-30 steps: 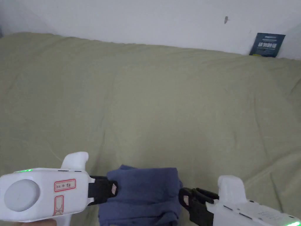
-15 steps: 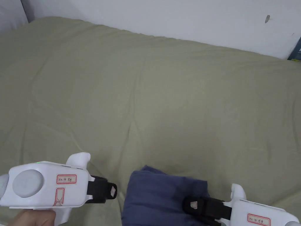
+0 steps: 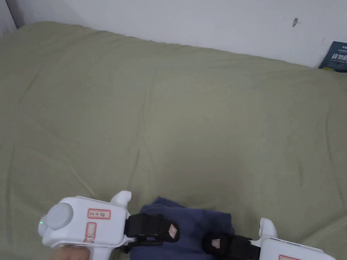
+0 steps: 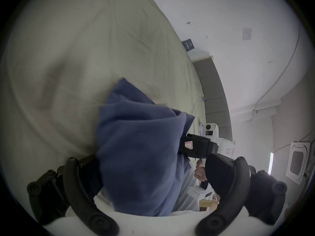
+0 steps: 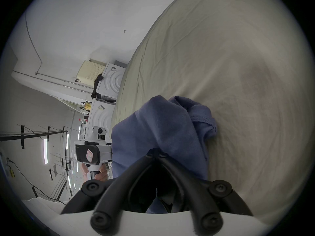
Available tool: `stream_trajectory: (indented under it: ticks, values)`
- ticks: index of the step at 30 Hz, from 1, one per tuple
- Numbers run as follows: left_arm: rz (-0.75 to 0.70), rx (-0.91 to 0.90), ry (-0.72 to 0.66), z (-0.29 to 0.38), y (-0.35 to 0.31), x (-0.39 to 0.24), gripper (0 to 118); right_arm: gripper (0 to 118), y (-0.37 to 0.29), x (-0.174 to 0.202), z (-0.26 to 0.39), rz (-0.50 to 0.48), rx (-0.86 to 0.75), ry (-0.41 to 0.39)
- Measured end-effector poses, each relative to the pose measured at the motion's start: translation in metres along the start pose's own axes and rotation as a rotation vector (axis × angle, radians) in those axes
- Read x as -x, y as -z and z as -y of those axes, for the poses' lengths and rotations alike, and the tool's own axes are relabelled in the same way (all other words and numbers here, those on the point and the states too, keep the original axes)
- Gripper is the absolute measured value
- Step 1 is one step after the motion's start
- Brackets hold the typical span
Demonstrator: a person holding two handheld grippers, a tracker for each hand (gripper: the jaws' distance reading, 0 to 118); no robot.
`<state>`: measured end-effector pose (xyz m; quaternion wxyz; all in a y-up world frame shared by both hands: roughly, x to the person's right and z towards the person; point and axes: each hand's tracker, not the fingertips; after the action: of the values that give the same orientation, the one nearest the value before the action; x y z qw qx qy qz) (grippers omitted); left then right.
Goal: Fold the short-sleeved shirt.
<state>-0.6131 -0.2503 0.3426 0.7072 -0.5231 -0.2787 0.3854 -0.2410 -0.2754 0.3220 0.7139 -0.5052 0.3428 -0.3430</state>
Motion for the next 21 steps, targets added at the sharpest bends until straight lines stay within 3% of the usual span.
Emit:
stream_trajectory:
  ticks: [1,2,3,4,6,13,21]
  values:
    - [-0.02,-0.003,0.018,-0.001,0.004,-0.001,96,1,0.0,0.001,0.0,0.001,0.001,0.002]
    - [-0.055,-0.014,0.04,-0.003,0.004,-0.004,69,1,-0.001,0.004,0.0,0.008,0.0,-0.002]
    - [-0.141,-0.043,0.062,-0.004,0.0,-0.005,30,1,-0.002,0.006,0.0,0.023,-0.004,-0.02]
    - [-0.18,-0.058,0.084,-0.004,-0.002,0.0,31,1,-0.005,0.01,-0.001,0.036,-0.004,-0.047]
    - [-0.079,-0.019,0.013,-0.005,-0.007,0.007,31,1,-0.01,0.022,0.0,0.058,-0.014,-0.068]
    - [-0.201,-0.092,0.12,-0.032,-0.089,0.001,31,1,-0.043,0.06,0.005,0.123,-0.092,-0.199]
    - [-0.479,-0.182,0.066,-0.117,-0.254,0.065,31,1,-0.063,0.062,-0.008,0.231,-0.177,-0.141]
